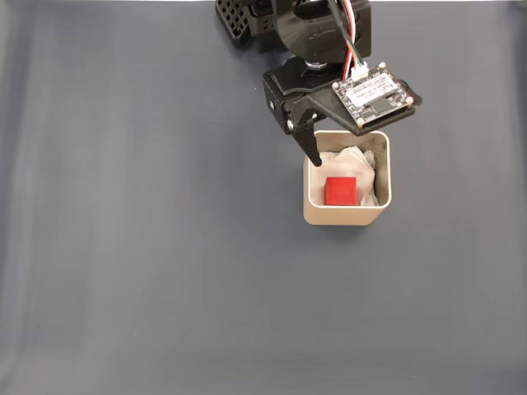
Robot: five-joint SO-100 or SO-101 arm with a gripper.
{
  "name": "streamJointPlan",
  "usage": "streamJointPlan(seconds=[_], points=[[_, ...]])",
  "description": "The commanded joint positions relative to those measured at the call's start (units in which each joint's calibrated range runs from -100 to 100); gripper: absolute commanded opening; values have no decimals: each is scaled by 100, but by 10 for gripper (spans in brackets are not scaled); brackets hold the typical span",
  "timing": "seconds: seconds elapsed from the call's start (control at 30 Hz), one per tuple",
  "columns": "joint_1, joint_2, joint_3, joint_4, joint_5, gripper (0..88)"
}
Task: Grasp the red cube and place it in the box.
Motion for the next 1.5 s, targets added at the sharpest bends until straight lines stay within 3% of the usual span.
streamJointPlan(seconds=[0.0, 0.33, 0.7, 0.83, 1.47], points=[[45, -99, -261, -92, -34, 557], [52, -134, -261, -174, -127, 525], [350, -168, -170, -338, 59, 87], [556, -177, -179, -330, 34, 11], [1955, -973, 1006, -338, -313, 1]])
